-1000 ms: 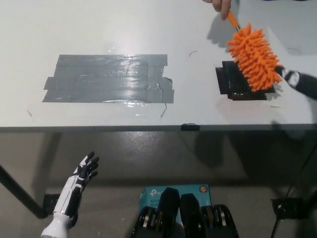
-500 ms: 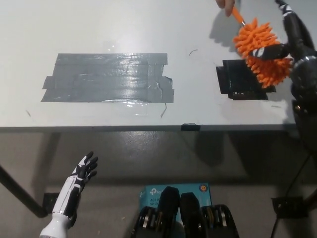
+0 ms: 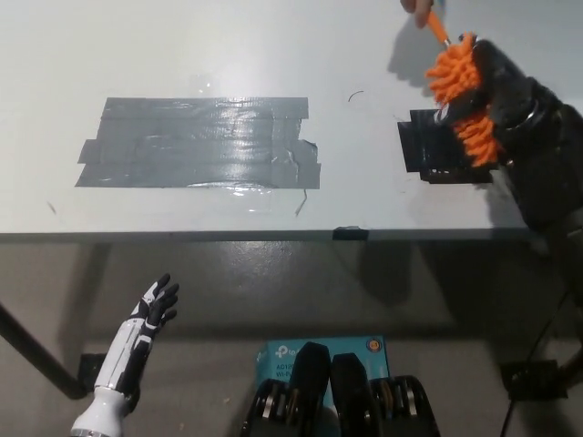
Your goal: A person hands an oraange duster to the robot and the robot grabs it with its right hand and places it on the black marked spot infron tof it on the desk
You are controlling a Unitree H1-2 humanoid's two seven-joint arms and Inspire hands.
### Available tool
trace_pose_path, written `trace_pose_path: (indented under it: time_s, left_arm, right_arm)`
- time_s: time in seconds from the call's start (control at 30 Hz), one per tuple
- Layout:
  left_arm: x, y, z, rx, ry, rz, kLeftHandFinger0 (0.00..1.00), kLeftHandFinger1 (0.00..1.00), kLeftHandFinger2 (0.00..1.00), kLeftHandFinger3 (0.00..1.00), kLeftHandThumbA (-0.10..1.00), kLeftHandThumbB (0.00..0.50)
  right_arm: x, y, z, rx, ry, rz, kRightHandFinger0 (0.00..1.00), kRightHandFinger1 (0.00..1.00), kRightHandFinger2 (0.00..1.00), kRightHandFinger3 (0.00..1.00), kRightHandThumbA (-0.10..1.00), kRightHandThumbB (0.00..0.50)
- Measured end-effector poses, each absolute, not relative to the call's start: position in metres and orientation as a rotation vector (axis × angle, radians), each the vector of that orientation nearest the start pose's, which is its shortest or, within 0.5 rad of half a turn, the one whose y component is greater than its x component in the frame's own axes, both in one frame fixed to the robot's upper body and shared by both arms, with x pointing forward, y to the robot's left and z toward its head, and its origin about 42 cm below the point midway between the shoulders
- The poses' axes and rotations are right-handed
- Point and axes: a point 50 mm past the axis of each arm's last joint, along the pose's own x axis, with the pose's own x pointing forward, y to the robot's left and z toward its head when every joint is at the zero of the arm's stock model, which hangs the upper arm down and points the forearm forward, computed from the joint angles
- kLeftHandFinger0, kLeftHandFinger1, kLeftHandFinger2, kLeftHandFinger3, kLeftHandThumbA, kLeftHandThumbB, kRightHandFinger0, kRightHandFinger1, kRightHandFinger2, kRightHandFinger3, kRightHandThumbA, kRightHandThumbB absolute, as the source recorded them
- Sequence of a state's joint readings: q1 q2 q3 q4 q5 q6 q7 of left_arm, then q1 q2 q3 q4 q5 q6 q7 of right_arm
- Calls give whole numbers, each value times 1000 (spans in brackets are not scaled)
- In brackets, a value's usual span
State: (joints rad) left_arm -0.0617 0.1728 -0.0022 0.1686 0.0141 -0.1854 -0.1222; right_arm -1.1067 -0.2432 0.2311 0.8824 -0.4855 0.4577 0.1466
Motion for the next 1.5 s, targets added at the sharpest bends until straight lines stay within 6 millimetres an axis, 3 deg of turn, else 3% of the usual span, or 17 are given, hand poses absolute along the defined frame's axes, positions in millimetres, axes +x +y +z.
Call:
trace_pose_path:
  time_s: [0.03, 0.1, 0.17, 0.47, 0.5, 0.6, 0.7, 0.8, 0.83, 0.87, 0.93, 0.97, 1.0, 1.03, 1.13, 1.3, 1.5]
  left_arm:
    - [302, 262, 83, 191, -66, -138, 1000, 1000, 1000, 1000, 940, 217]
    - [302, 262, 85, 191, -69, -138, 1000, 1000, 1000, 1000, 946, 221]
    - [303, 262, 86, 193, -71, -138, 1000, 1000, 1000, 1000, 949, 221]
    - [306, 263, 88, 201, -76, -138, 1000, 1000, 1000, 1000, 959, 171]
    - [306, 263, 88, 201, -75, -138, 1000, 1000, 1000, 1000, 960, 168]
    - [306, 263, 88, 204, -76, -139, 1000, 1000, 1000, 1000, 949, 163]
    - [306, 264, 89, 206, -75, -138, 1000, 1000, 1000, 1000, 952, 147]
    - [306, 264, 88, 206, -73, -138, 1000, 1000, 1000, 1000, 969, 141]
    - [306, 264, 88, 206, -72, -138, 1000, 1000, 1000, 1000, 968, 142]
    - [306, 264, 88, 206, -72, -138, 1000, 1000, 1000, 1000, 967, 143]
    - [306, 264, 88, 207, -71, -137, 1000, 1000, 1000, 1000, 965, 142]
    - [306, 264, 88, 207, -71, -137, 1000, 1000, 1000, 1000, 961, 133]
    - [306, 264, 88, 207, -71, -137, 1000, 1000, 1000, 1000, 959, 132]
    - [306, 264, 88, 207, -70, -137, 1000, 1000, 1000, 1000, 959, 130]
    - [306, 264, 88, 207, -69, -137, 1000, 1000, 1000, 1000, 943, 111]
    - [306, 264, 88, 207, -69, -136, 1000, 1000, 1000, 1000, 942, 111]
    - [306, 265, 88, 208, -68, -133, 1000, 1000, 1000, 1000, 937, 110]
  right_arm:
    - [573, -205, 303, -916, 260, 44, 411, 551, 742, 1000, -84, 260]
    - [573, -206, 296, -925, 282, 36, 148, 284, 426, 1000, -100, 252]
    - [573, -207, 291, -953, 296, 24, 11, 184, 332, 1000, -100, 239]
    - [570, -221, 282, -1071, 292, -37, 0, 192, 342, 1000, -100, 224]
    - [569, -223, 281, -1073, 283, -41, 190, 401, 484, 897, -100, 219]
    - [564, -224, 282, -1073, 242, -55, 289, 426, 472, 780, -100, 217]
    - [557, -221, 287, -1064, 178, -63, 31, 215, 298, 511, -100, 229]
    - [550, -217, 295, -1040, 113, -65, 29, 241, 287, 395, -100, 224]
    - [545, -215, 299, -1027, 82, -66, 6, 232, 303, 460, -100, 223]
    - [541, -214, 301, -1017, 62, -66, 0, 280, 436, 650, -100, 211]
    - [533, -212, 307, -990, 20, -69, 0, 324, 629, 792, -100, 221]
    - [529, -212, 312, -976, -5, -73, 8, 429, 857, 828, -100, 220]
    - [527, -211, 313, -969, -15, -74, 8, 477, 936, 865, -100, 214]
    - [522, -211, 318, -954, -42, -77, 170, 654, 1000, 874, -100, 191]
    - [511, -210, 330, -930, -104, -88, 55, 624, 1000, 994, -100, 158]
    - [488, -213, 360, -885, -226, -116, 0, 462, 868, 744, -100, 193]
    - [460, -220, 401, -851, -368, -170, 9, 509, 909, 765, -100, 207]
